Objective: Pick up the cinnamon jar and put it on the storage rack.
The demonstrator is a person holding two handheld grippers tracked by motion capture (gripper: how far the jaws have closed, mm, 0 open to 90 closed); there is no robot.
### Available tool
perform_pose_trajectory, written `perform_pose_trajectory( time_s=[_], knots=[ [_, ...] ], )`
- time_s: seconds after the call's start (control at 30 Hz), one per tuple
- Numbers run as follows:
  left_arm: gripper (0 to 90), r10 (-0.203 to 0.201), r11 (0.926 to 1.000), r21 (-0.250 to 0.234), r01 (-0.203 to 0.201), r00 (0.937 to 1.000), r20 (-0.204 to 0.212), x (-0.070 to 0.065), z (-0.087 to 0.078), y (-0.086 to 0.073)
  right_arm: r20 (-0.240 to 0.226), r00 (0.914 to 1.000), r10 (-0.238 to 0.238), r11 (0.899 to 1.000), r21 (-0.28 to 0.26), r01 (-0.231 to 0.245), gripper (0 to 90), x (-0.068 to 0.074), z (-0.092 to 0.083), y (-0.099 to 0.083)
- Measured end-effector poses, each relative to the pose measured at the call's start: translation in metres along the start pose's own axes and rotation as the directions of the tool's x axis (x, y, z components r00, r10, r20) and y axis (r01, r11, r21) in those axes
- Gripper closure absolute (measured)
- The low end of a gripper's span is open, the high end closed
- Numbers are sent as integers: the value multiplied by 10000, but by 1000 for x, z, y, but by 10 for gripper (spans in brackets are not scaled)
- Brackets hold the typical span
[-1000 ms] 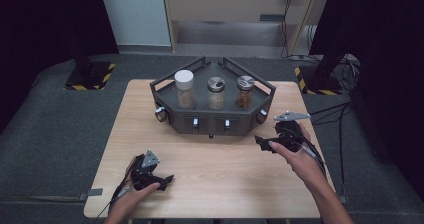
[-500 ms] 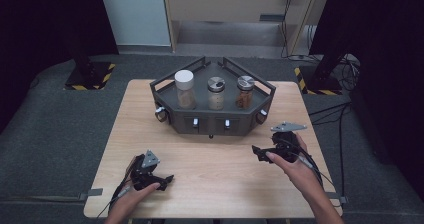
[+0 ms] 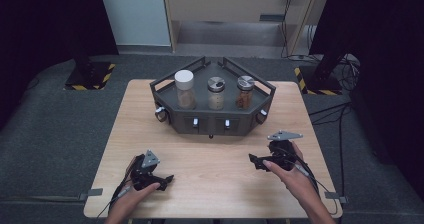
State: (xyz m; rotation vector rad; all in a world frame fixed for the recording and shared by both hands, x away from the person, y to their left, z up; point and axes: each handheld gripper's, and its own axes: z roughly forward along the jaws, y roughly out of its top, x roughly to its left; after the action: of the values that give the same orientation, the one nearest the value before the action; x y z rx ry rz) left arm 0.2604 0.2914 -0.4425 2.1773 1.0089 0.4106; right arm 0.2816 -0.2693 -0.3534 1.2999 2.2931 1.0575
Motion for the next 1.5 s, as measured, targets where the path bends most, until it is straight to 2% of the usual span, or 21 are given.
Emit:
perform_pose_trajectory(
  time_s=[0.87,1.2,1.5],
  knots=[
    [0,-9,10000,-7,9,10000,-6,0,0,0,-439,9986,307,9992,272,-295,48,9,17,-29],
    [0,-7,10000,-4,7,10000,-14,0,0,0,-475,9981,401,9975,593,-372,49,13,36,-41],
    [0,-10,10000,-5,10,10000,-15,0,0,0,-298,9990,325,9960,840,-299,50,18,52,-50]
  ],
)
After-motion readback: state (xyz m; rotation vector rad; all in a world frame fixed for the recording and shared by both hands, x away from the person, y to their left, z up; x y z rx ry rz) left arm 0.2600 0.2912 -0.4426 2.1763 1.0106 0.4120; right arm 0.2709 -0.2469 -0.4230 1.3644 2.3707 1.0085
